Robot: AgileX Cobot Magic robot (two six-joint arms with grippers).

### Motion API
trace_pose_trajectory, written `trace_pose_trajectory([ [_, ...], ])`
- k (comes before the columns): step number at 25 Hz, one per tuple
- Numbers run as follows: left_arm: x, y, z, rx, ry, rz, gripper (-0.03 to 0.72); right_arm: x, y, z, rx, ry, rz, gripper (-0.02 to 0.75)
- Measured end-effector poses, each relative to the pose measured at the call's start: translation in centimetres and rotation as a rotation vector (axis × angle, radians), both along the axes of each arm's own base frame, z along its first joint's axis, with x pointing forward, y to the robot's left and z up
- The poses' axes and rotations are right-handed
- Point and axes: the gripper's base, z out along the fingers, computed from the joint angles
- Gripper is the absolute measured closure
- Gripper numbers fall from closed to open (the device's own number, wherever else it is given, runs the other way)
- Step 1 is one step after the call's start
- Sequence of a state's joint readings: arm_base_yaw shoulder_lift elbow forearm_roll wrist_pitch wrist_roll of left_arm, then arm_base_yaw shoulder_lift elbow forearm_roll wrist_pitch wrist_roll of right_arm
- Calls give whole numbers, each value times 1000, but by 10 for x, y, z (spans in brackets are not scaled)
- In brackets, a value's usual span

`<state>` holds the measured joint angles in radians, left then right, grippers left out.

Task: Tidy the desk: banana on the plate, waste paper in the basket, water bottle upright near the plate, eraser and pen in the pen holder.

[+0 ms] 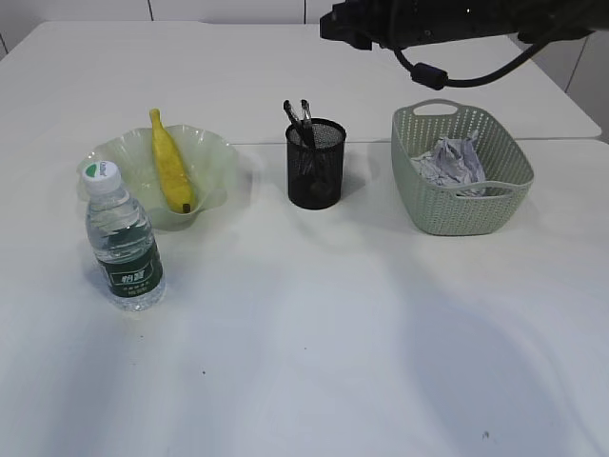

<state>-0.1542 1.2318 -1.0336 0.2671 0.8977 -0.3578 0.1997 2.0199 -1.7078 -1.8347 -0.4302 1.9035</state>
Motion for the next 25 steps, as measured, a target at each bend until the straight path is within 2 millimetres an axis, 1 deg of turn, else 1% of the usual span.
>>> trace_pose_trajectory([
  [4,-1,-1,-1,-19,9,4,265,-5,0,10,63,26,-11,474],
  [6,-1,-1,-1,-20,9,4,265,-7,2,11,80,43,6,474],
  [9,0,-1,1,-23,6,5,265,-9,3,8,106,80,18,474],
  [12,1,-2,7,-26,-13,4,265,-12,-2,2,113,111,8,474],
  [13,1,-2,8,-27,-19,4,265,-14,-6,-2,112,125,-3,474],
  [17,1,0,10,-19,-25,10,265,-25,-27,-2,109,146,-60,474],
  [20,2,7,10,-19,-29,35,265,-33,-45,5,110,138,-105,474],
  [25,4,28,11,-57,-48,130,265,-52,-73,22,115,108,-174,474],
])
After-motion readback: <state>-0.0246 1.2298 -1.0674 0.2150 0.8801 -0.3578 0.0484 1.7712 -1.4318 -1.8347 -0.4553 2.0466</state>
